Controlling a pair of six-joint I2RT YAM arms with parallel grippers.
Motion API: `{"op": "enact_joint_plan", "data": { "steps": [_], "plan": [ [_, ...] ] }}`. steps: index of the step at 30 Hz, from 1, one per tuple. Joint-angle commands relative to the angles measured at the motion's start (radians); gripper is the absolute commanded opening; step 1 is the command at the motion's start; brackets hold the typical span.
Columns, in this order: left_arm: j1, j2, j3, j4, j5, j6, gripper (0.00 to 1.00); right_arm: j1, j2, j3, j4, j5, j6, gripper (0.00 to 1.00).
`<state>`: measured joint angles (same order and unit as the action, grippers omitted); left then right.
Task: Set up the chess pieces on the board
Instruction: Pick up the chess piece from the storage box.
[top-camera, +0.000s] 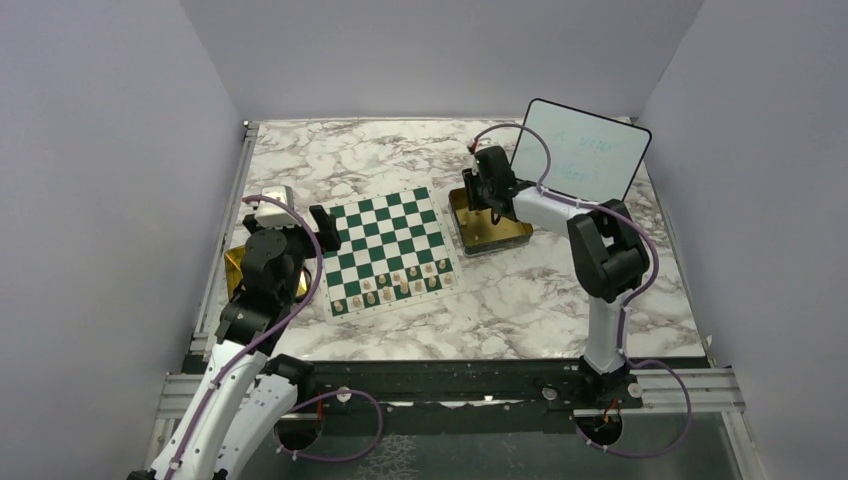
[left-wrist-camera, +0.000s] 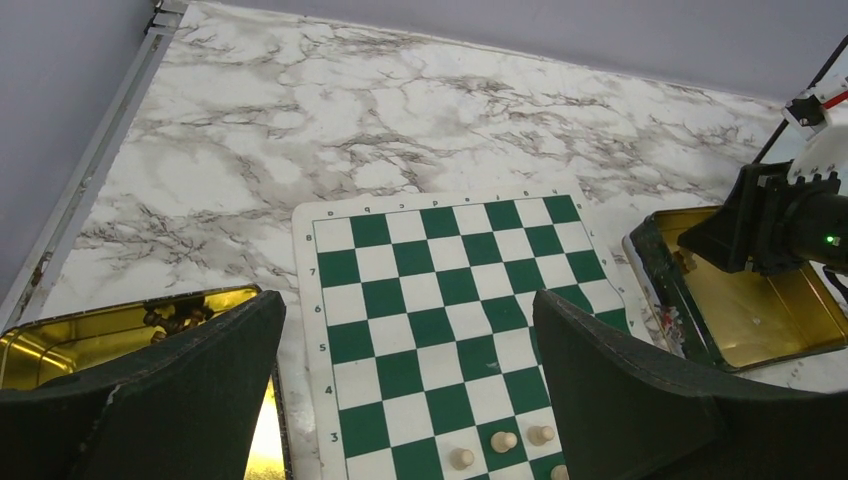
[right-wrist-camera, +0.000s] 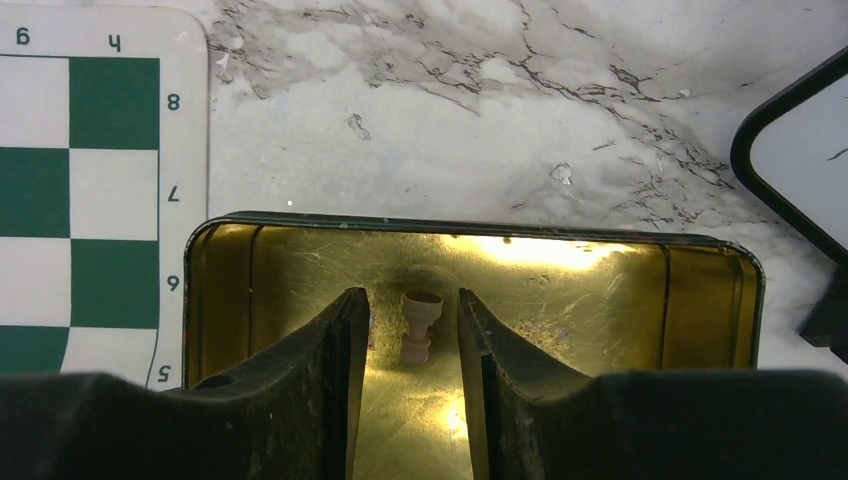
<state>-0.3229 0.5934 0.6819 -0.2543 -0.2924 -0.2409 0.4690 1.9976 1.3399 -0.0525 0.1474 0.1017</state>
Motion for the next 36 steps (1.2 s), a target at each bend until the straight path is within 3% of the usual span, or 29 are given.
{"op": "enact_joint_plan", "data": {
  "steps": [1,23,36],
  "plan": [
    [-0.004,-0.011,-0.004,0.013,-0.001,0.017,0.95,-0.006,0.038,0.048,-0.026,0.000,-0.018,0.43],
    [-0.004,-0.015,-0.004,0.011,-0.007,0.022,0.95,-0.006,0.104,0.070,-0.055,-0.008,-0.022,0.35],
    [-0.004,-0.013,-0.004,0.012,-0.008,0.023,0.95,-0.006,0.102,0.083,-0.087,-0.005,-0.033,0.21]
  ]
}}
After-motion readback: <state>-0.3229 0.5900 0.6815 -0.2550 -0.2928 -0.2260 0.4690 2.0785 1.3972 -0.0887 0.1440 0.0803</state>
